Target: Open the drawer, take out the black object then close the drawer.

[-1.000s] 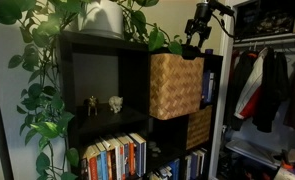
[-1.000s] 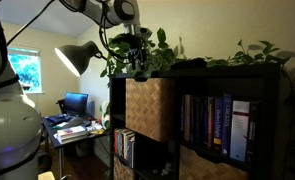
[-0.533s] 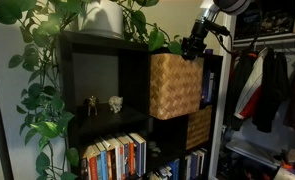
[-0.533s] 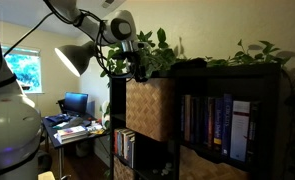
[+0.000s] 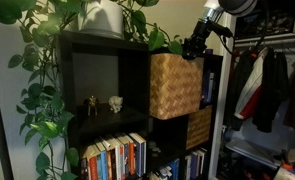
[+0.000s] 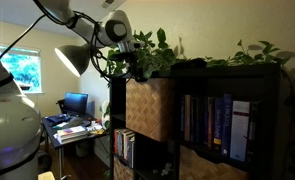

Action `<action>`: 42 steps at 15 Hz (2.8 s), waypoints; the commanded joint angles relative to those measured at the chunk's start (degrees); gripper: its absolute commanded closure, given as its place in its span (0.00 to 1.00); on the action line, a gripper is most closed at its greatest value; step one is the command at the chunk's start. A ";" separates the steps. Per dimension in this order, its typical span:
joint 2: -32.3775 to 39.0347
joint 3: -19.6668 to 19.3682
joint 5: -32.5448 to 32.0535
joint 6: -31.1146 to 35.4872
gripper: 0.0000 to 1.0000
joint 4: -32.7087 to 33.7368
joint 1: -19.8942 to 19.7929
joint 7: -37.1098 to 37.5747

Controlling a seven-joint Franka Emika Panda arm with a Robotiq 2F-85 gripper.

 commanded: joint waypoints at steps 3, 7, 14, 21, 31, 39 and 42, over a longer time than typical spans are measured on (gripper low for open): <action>-5.20 1.00 -0.44 1.52 0.95 -4.80 -1.15 1.25; -4.43 1.19 0.49 2.51 0.95 -7.11 -0.92 1.59; -2.77 2.29 -0.66 7.76 0.46 -11.29 -2.54 4.22; -0.82 5.06 -2.91 17.10 0.53 -12.87 -6.09 7.16; 4.84 7.25 -3.97 26.54 0.99 -11.13 -8.35 7.47; 9.65 7.47 -5.48 30.10 0.96 -8.23 -9.47 7.68; 10.81 7.29 -5.84 30.12 0.96 -7.05 -9.24 7.70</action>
